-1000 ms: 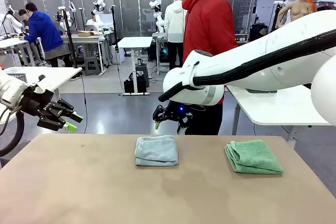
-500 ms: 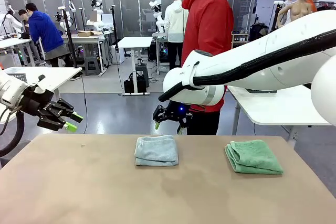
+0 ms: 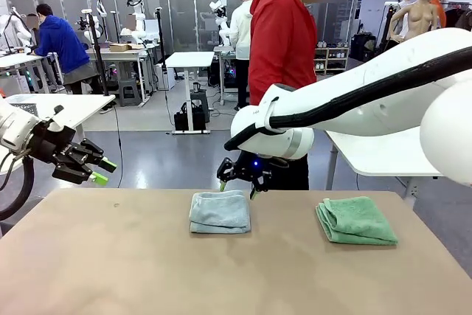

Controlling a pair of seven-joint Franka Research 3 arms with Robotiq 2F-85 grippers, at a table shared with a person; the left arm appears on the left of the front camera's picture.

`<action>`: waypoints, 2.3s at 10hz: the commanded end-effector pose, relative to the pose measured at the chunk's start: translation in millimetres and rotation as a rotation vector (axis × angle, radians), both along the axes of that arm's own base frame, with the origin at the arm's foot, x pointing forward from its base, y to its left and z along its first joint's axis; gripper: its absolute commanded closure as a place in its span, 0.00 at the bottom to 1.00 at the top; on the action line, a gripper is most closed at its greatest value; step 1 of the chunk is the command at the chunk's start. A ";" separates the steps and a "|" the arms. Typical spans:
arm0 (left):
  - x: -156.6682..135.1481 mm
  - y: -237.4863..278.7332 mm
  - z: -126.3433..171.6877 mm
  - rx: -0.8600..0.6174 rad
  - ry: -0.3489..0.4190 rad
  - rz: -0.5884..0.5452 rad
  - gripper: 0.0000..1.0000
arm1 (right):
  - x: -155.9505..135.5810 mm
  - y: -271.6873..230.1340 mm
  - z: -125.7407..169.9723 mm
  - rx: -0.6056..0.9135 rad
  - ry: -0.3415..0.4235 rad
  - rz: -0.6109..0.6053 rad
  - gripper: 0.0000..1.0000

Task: Fold the towels and place them in the basket.
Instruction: Stack the folded Towel with hook on the right side of the table.

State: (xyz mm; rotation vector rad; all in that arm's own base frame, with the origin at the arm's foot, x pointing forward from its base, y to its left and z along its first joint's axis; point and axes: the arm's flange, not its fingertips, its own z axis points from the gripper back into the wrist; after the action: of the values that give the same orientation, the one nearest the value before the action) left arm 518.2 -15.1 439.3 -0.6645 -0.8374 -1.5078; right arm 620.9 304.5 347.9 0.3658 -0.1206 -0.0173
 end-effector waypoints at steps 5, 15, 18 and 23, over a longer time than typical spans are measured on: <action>-0.4 0.5 -0.2 0.001 -0.016 -0.011 0.43 | 21.9 -12.7 -29.4 0.037 0.105 -0.048 0.00; -0.4 0.5 -0.2 0.001 -0.016 -0.011 0.43 | 33.2 -14.7 -51.4 0.060 0.150 -0.035 0.20; -0.4 0.5 -0.2 0.001 -0.016 -0.011 0.43 | 30.9 -14.1 -51.0 0.053 0.144 -0.029 0.60; -0.4 0.5 -0.2 0.001 -0.016 -0.011 0.43 | 30.5 -12.7 -53.0 0.031 0.152 -0.026 0.82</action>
State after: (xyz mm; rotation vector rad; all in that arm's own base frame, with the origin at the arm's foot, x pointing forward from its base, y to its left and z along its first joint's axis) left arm 518.2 -15.1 439.3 -0.6645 -0.8374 -1.5078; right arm 649.5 293.8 295.9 0.3931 0.0171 -0.0907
